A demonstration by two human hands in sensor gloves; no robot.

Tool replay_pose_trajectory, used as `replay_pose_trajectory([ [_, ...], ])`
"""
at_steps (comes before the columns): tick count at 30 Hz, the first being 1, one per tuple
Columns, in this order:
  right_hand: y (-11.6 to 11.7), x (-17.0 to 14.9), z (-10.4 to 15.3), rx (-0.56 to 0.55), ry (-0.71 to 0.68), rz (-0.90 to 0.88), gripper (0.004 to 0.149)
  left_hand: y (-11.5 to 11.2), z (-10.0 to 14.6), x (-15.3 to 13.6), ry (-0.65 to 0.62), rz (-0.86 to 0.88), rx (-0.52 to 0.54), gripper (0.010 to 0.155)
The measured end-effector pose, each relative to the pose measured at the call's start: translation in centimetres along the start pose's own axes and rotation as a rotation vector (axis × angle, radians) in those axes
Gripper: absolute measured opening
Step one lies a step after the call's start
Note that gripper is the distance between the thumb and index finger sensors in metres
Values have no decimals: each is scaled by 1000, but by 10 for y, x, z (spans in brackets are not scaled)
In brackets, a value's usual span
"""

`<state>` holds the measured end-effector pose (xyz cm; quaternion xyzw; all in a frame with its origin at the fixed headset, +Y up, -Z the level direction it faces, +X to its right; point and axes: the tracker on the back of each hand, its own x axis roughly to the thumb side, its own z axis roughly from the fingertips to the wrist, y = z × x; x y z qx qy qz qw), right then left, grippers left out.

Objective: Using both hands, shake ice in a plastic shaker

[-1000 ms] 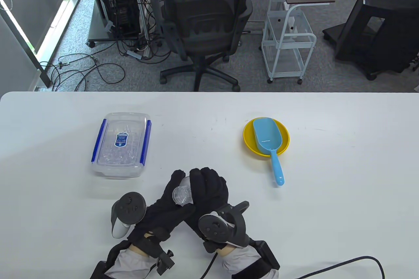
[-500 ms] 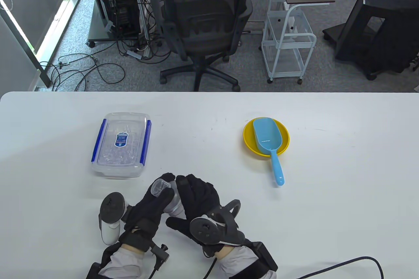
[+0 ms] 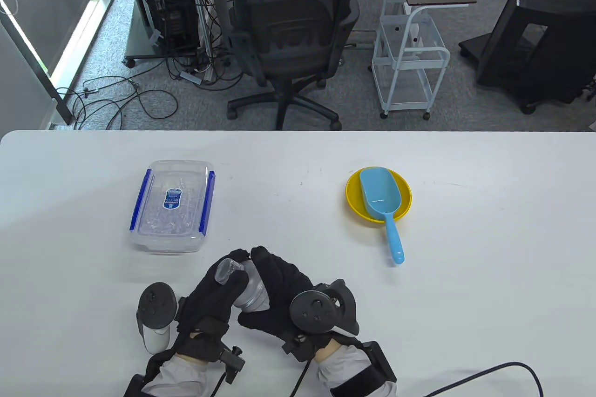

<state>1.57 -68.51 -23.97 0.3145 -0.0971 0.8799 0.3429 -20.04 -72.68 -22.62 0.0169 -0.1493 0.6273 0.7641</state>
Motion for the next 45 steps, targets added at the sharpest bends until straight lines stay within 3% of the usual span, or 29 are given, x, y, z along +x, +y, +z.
replay_pose_trajectory([
  [5,0,-8,0,28,-2,-101,115,0,-1,0,-21,17,-11,75],
  [45,-9,-29,-3,172,-12,-286,111,-2,-4,-2,-59,80,-52,74],
])
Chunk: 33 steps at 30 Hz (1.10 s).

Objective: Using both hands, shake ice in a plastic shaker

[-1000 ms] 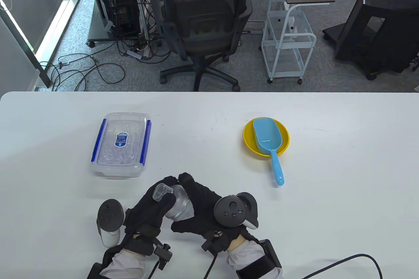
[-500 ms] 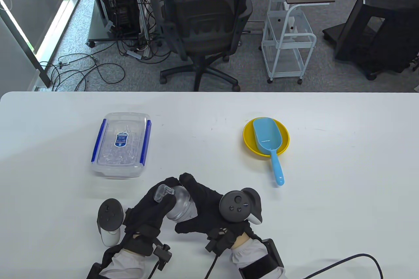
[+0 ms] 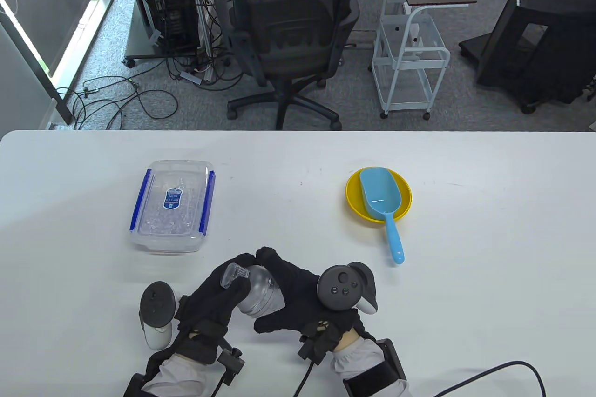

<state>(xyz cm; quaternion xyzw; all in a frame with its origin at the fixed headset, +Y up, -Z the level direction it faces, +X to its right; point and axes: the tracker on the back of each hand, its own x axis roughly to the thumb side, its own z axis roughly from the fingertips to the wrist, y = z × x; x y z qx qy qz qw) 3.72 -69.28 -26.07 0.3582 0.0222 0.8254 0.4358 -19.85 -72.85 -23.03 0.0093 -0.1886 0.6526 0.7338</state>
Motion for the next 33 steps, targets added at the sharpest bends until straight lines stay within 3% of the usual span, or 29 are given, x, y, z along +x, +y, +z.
replay_pose_trajectory([
  [13,-6,-7,1,46,8,-97,110,3,-2,-3,2,68,-27,74],
  [16,-8,-16,3,5,13,-366,109,9,-3,-3,-30,206,-65,74],
  [19,-15,-22,7,-94,42,-363,106,16,-2,8,-45,60,-12,74],
  [25,-33,-31,20,-350,215,-232,98,20,-4,41,-124,-170,-43,75],
  [29,-48,-29,25,-522,273,-175,92,32,-2,64,-121,-455,-40,75],
  [33,-72,-22,18,-613,266,-32,83,57,8,66,-65,-779,-16,74],
])
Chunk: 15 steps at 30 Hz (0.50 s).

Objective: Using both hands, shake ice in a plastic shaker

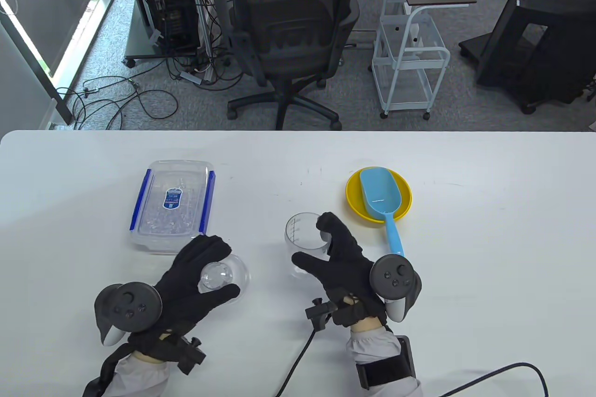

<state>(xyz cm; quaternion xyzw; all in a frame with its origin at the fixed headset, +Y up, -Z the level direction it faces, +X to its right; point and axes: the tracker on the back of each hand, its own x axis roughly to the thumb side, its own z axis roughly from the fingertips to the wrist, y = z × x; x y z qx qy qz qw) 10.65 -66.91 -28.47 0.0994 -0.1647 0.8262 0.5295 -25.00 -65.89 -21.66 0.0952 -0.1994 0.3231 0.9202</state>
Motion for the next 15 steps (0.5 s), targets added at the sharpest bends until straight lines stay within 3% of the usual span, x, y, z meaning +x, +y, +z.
replay_pose_trajectory([
  [2,-1,5,-13,-5,-27,118,79,-2,6,-12,31,-59,-10,74],
  [6,7,9,-46,-41,-14,304,69,-18,16,-36,84,53,-25,74],
  [8,15,10,-62,-36,12,374,63,-19,15,-39,106,17,-65,74],
  [15,63,-5,-110,14,169,574,57,-15,13,-43,126,-28,-91,74],
])
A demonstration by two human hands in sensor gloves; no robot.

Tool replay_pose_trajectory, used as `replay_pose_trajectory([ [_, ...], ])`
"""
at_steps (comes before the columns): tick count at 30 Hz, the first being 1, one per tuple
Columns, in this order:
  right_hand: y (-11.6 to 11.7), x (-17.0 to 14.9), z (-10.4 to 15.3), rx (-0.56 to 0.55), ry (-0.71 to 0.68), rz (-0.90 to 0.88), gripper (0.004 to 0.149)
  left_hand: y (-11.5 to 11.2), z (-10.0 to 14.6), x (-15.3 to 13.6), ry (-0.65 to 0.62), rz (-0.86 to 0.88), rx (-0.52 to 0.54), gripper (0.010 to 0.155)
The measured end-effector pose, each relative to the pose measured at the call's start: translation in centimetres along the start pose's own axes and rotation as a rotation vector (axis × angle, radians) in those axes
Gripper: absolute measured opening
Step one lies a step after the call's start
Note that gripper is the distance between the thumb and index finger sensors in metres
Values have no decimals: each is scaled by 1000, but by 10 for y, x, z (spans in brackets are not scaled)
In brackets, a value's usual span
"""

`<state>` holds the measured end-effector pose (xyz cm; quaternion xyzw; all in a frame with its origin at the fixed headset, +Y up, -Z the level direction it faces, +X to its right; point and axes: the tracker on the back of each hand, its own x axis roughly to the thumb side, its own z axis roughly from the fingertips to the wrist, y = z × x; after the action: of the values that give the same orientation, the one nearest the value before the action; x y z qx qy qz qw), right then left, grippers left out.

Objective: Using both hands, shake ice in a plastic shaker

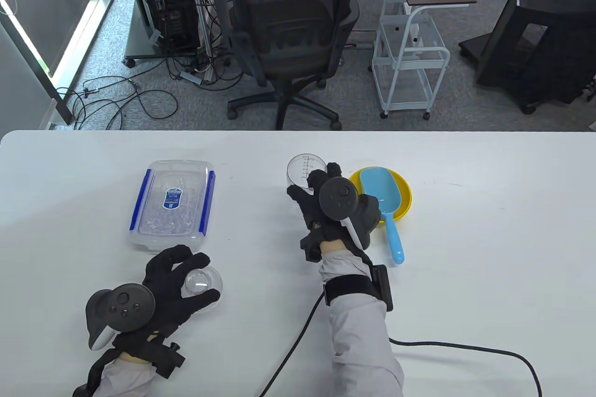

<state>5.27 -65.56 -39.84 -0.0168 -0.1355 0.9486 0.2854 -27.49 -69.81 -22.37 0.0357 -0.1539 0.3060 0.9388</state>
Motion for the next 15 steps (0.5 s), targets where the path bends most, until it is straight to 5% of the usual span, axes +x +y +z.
replay_pose_trajectory([
  [7,45,5,-19,77,84,102,52,6,0,-7,14,-33,9,74],
  [15,67,2,-25,112,148,119,52,11,1,-7,58,-94,35,73],
])
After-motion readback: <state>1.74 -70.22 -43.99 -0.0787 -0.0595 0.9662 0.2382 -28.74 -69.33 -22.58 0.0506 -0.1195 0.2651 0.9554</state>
